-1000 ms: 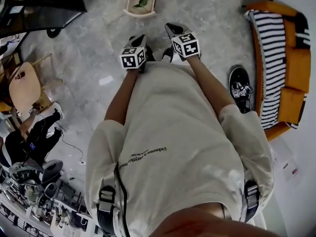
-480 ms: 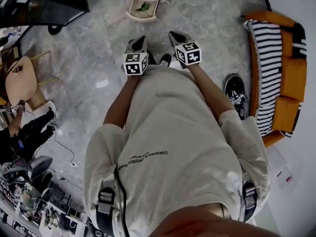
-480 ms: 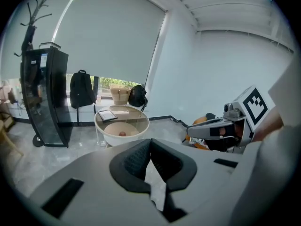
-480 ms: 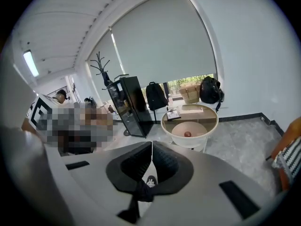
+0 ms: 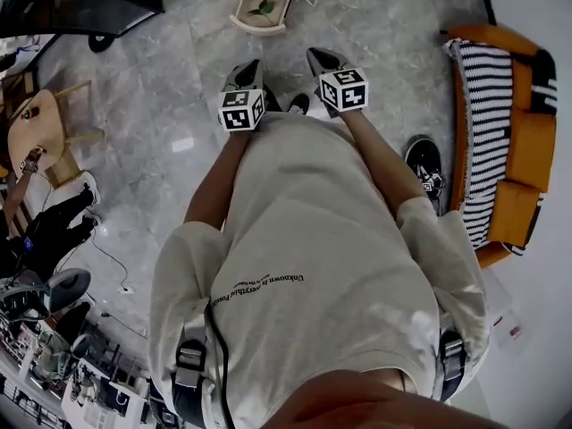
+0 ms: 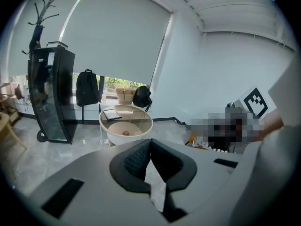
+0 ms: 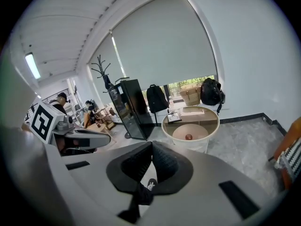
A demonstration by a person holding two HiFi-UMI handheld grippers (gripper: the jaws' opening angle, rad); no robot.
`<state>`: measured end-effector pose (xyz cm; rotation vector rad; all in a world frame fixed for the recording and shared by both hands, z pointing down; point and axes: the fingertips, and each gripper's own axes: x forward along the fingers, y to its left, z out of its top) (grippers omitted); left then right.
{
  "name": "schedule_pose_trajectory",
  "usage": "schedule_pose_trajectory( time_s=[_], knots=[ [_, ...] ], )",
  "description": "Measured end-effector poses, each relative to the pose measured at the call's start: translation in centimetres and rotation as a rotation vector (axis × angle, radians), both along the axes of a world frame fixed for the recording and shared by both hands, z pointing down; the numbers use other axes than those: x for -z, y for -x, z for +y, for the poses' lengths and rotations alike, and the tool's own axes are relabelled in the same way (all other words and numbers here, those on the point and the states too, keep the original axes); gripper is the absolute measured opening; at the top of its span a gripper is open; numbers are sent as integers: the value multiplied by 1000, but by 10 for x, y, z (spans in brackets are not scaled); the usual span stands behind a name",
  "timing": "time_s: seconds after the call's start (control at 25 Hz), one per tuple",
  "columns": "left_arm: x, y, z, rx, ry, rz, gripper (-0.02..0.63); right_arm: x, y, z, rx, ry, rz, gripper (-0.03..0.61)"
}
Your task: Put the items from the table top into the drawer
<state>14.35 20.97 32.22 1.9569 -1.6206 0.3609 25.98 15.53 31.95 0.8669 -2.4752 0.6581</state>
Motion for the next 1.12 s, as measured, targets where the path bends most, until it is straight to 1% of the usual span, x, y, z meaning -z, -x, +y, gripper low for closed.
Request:
schedule_pose_trajectory(
  time_s=[0.12, 0.4, 0.76, 0.96, 1.12],
  knots=[
    [2, -1, -1, 6, -5, -3, 21, 1, -3, -3, -3, 1, 5, 34],
    [4, -7, -2, -26, -3, -24, 21, -8, -9, -3, -28, 35, 18, 34],
    [0, -4, 2, -11, 9, -14, 21, -14, -13, -3, -41, 52, 23, 34],
    [2, 3, 2, -5, -6, -12, 21, -13, -7, -3, -40, 47, 15, 34],
    [1, 0, 3, 0, -6, -9, 21, -13, -8, 0, -27, 57, 4, 34]
  ],
)
